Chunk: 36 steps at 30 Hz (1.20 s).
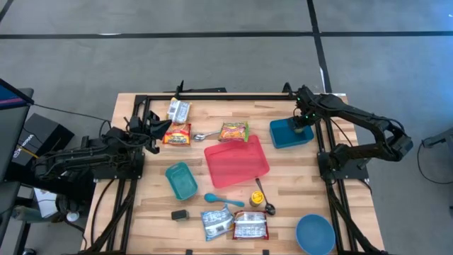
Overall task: Pick & Place Food Item
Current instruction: Put the green seasoning bottle into the blue bin
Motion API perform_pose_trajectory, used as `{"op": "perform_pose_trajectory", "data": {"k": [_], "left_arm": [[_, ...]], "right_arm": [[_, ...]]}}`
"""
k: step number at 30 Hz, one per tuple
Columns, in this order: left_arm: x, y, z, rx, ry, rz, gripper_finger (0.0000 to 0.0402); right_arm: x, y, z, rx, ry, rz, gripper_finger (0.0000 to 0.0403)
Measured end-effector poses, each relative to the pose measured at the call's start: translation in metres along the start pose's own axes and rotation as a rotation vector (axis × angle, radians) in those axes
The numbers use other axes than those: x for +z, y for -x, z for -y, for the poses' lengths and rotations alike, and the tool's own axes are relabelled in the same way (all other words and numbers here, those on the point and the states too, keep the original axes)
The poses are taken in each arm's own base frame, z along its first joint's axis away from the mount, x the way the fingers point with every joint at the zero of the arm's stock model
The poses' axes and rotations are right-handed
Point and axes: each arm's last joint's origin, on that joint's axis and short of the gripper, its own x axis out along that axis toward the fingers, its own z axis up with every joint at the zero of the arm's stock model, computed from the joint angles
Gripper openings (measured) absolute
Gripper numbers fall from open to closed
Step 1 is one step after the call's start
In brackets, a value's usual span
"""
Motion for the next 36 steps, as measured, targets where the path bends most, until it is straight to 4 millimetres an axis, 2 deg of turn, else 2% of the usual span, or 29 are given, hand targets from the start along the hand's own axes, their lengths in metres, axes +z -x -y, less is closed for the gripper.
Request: {"op": "perform_pose_trajectory", "data": {"k": [14,26,31,36], "left_arm": [[0.0001,0.0000,0.0000,0.000,0.000,0.000,0.0012],[0.0000,0.0000,0.0000,0.000,0.000,0.000,0.0012],[0.0000,0.0000,0.0000,0.000,0.000,0.000,0.0012],[0.0000,0.0000,0.0000,0.000,0.000,0.000,0.0012]], "right_arm": [[-0.0002,0.0000,-0.0005,0.007,0.002,-0.003,0.0230],[-0.0004,0.0000,-0.0004,0.007,0.003,-0.005,0.0274],[-0.0009,0.0000,-0.0002,0.006,0.077,-0.010,0.0277],[0.0008,0.0031,-0.0005,0.007,0.080,-0.006,0.0277]]}}
